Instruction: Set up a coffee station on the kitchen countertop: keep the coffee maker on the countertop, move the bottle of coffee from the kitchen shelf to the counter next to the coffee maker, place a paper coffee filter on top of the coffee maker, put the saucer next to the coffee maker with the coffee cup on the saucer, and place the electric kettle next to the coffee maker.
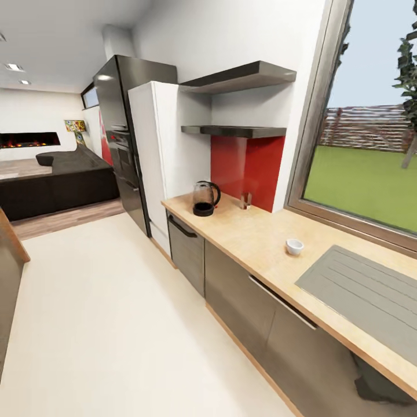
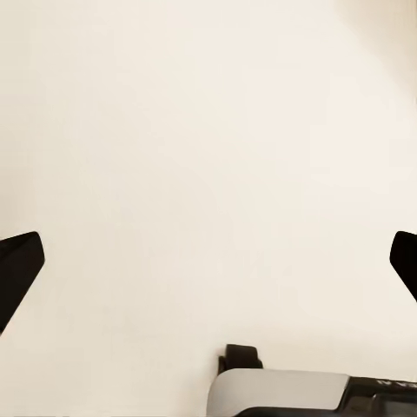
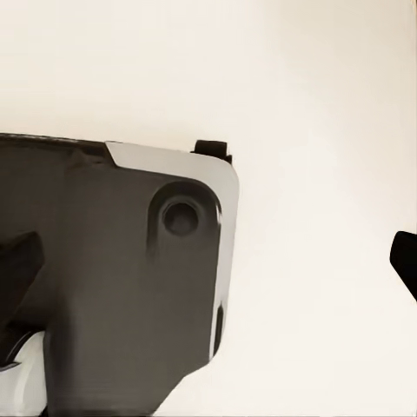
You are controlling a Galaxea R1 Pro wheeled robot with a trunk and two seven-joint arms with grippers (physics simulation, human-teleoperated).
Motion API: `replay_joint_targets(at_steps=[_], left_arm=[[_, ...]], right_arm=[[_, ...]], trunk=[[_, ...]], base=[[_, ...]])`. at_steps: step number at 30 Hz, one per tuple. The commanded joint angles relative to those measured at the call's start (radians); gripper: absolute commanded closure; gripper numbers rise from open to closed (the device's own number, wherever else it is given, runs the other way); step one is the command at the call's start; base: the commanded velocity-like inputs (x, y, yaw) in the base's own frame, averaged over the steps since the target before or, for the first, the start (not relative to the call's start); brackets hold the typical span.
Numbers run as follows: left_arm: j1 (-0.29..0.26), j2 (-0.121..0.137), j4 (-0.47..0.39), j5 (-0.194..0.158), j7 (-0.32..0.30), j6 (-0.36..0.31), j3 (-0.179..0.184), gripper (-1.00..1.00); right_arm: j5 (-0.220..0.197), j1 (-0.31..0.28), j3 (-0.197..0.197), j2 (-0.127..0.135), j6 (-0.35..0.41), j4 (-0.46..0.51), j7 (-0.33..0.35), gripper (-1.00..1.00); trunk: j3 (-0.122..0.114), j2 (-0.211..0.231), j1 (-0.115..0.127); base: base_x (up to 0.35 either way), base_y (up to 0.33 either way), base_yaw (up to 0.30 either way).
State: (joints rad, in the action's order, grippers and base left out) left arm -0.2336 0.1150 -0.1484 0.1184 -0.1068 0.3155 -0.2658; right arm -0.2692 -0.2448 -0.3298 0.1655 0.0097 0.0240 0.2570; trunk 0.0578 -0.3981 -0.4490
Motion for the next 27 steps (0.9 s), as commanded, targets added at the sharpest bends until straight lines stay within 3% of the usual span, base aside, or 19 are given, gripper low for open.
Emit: replay_joint_targets(at_steps=[1, 9, 27], left_arm=[[-0.001, 0.001, 0.001, 0.01, -0.004, 0.004, -0.009, -1.0], [-0.001, 0.001, 0.001, 0.009, -0.004, 0.003, -0.009, -1.0], [-0.001, 0.002, 0.001, 0.01, -0.004, 0.002, -0.009, -1.0]], right_arm=[[-0.01, 0.007, -0.008, 0.0, 0.001, 0.0, 0.002, -1.0], [-0.008, 0.019, -0.008, -0.016, 0.002, 0.005, 0.0, -1.0], [-0.013, 0.019, -0.005, -0.017, -0.004, 0.005, -0.002, -1.0]], trunk=[[0.002, -0.002, -0.001], [0.002, -0.002, -0.001], [0.002, -0.002, -0.001]], base=[[0.233, 0.279, 0.038], [0.233, 0.28, 0.008], [0.198, 0.287, 0.0]])
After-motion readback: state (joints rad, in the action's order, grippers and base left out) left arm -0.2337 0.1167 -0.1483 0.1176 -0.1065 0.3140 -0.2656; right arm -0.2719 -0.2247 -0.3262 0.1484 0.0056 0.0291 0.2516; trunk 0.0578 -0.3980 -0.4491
